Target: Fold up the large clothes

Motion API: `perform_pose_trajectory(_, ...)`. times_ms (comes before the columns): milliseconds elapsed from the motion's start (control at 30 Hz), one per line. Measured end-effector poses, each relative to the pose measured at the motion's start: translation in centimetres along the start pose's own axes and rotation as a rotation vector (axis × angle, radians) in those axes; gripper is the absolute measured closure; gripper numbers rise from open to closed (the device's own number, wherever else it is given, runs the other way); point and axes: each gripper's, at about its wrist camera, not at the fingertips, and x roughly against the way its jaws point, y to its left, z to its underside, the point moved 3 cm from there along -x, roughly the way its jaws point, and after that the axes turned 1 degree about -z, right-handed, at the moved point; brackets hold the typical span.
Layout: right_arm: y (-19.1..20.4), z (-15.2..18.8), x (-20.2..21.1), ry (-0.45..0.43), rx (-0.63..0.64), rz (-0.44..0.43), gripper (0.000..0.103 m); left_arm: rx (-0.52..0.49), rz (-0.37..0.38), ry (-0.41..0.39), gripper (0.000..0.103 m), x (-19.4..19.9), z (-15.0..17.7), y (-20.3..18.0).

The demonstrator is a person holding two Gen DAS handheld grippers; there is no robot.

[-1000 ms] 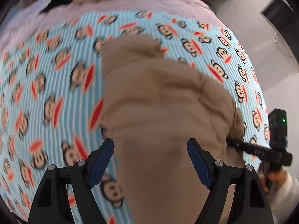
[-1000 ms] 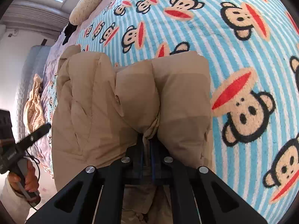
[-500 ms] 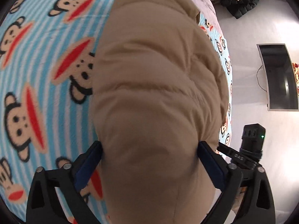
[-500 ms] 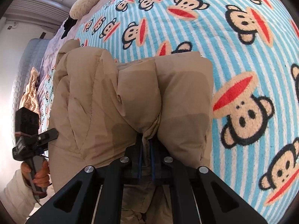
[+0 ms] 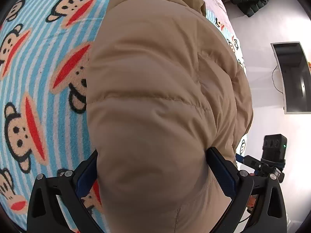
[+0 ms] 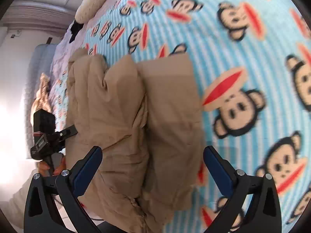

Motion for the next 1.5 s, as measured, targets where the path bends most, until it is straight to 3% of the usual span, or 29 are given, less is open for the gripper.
perform_pose_trajectory(100, -0.4, -0.6, -1.7, 0.046, -0.014, -0.043, 0.0, -0.002, 0.001, 0.002, 0.001, -0.1, 0.0, -0.2)
perform_pose_trajectory(267, -2.3, -2.4, -3.6, 0.055, -0.01, 0.031, 0.0, -0.002, 0.012, 0.005, 0.001, 0.0, -0.7, 0.7)
perform_pose_trajectory(533, -1.1, -3.4, -6.2, 0.125, -0.023, -0.177, 0.0, 0.001, 0.007, 0.002, 0.0, -0.8, -1.0, 1.4)
perform_pose_trajectory(800, -1.6, -2.8, -6.7, 0.12, -0.088, -0.186, 0.001, -0.025, -0.088, 0.001, 0.0, -1.1, -1.1, -0.1)
perform_pose_trajectory(867, -1.5, -2.6, -6.4, 0.116, -0.103, -0.189, 0.011, -0.037, -0.115, -0.005, 0.0, -1.1, -1.1, -0.6)
perform_pose_trajectory(900, -1.4, -2.5, -6.2, 0.115, -0.109, -0.201, 0.025, -0.046, -0.134, -0.011, 0.0, -1.0, -1.2, -0.9)
perform_pose_trajectory(933, -1.1, -2.5, -5.9, 0.109, -0.115, -0.217, 0.039, -0.058, -0.148, -0.02, 0.004, -0.9, -1.2, -1.3)
perform_pose_trajectory(1033, -0.3, -2.3, -5.0, 0.088, -0.092, -0.22, 0.057, -0.1, -0.165, -0.044, 0.018, 0.0, -0.9, -2.5)
perform_pose_trajectory(1200, 1.2, -2.0, -3.7, 0.053, -0.08, -0.236, 0.062, -0.154, -0.182, -0.073, 0.029, 1.7, -0.7, -3.8)
perform_pose_trajectory(1500, 6.3, -1.7, -3.4, 0.002, -0.037, -0.253, 0.063, -0.218, -0.19, -0.158, 0.029, 8.1, -1.6, -1.6)
